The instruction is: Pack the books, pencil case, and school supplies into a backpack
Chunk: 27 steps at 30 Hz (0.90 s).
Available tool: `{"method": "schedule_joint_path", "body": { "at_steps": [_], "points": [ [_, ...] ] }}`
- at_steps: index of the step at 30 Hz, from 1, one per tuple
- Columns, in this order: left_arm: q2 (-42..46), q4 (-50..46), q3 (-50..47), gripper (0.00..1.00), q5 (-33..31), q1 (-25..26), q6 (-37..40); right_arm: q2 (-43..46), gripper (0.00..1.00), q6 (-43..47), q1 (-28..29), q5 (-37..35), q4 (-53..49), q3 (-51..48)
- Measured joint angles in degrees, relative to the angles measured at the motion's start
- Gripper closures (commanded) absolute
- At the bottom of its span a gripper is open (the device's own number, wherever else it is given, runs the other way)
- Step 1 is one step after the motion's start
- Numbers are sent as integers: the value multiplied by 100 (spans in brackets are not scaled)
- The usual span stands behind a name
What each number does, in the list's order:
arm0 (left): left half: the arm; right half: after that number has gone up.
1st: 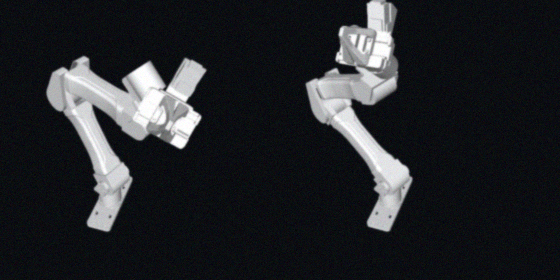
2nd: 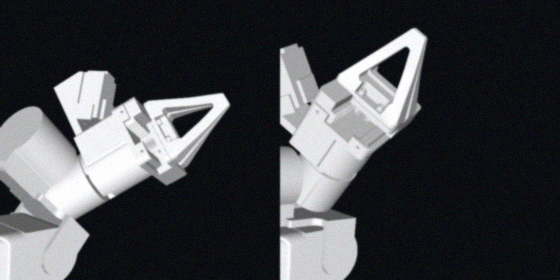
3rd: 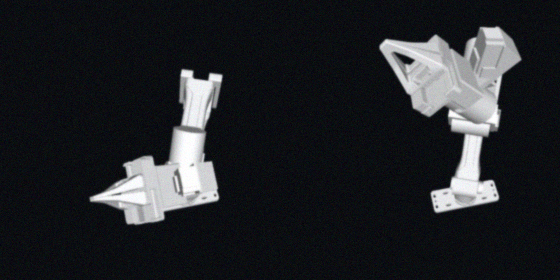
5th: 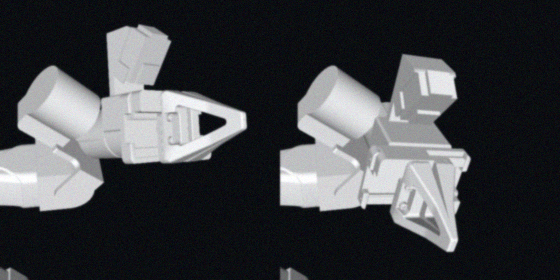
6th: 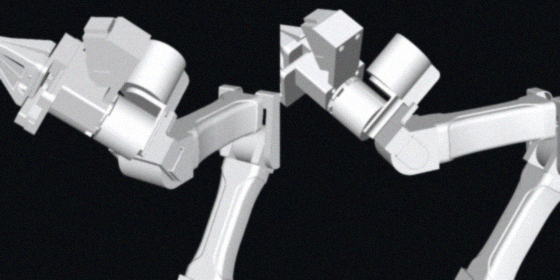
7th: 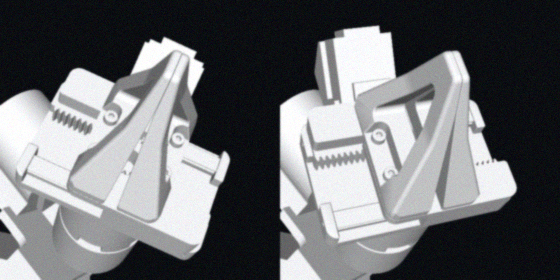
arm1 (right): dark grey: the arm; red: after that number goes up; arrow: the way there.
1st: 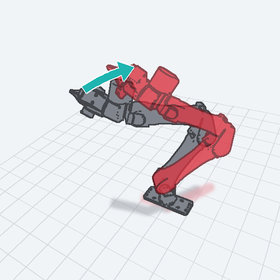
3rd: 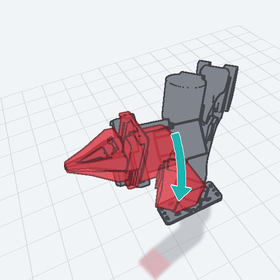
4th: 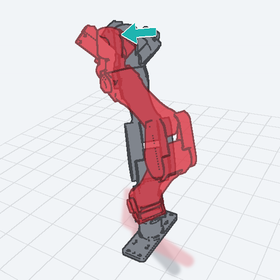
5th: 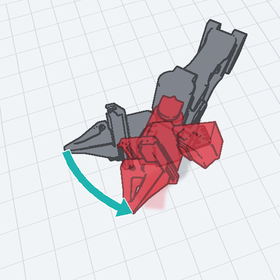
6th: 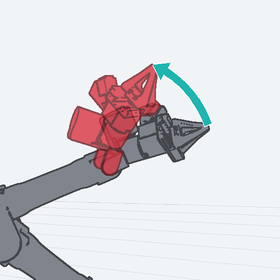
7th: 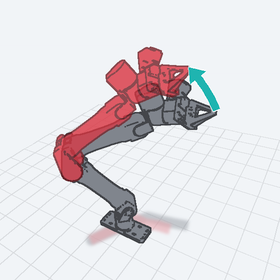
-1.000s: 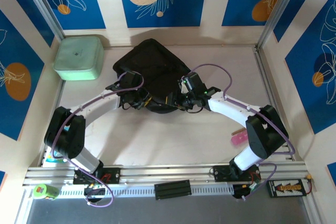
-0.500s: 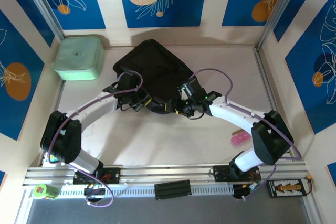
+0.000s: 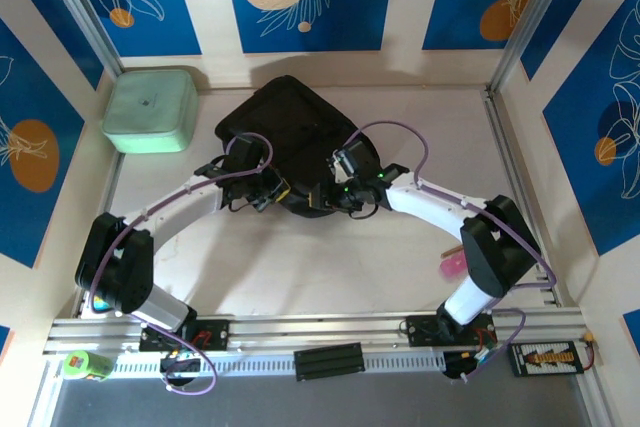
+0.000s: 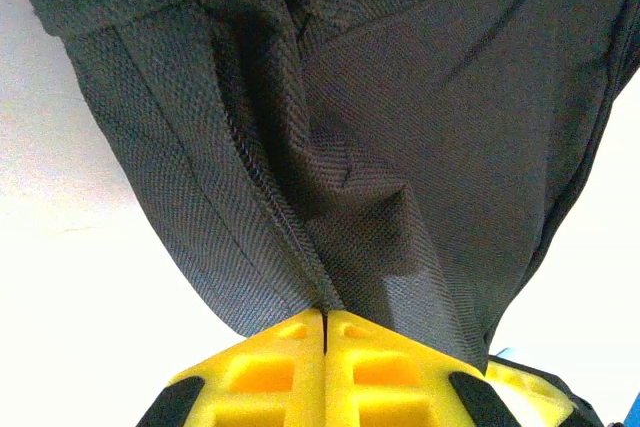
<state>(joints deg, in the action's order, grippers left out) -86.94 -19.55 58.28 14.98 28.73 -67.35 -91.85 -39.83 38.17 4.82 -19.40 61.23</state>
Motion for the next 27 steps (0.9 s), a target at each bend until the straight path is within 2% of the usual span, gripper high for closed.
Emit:
{"method": "schedule_joint_path", "body": {
  "at_steps": [8, 11, 15, 17, 23, 27],
  "points": [
    [-2, 2, 28, 100, 0, 0, 0, -22, 78, -13, 275, -184, 0, 31],
    [-2, 2, 28, 100, 2, 0, 2, -26, 77, -31, 332, -363, -81, 81],
    [-2, 4, 28, 100, 4, 0, 24, -26, 66, -57, 348, -555, -197, 227],
    [-2, 15, 28, 100, 20, 0, 28, -26, 65, -70, 361, -638, -258, 299],
    [-2, 22, 28, 100, 44, 0, 39, -20, 66, -98, 498, -986, -302, 328],
    [-4, 22, 28, 100, 44, 0, 39, -20, 72, -192, 501, -1145, -326, 328]
  ]
}}
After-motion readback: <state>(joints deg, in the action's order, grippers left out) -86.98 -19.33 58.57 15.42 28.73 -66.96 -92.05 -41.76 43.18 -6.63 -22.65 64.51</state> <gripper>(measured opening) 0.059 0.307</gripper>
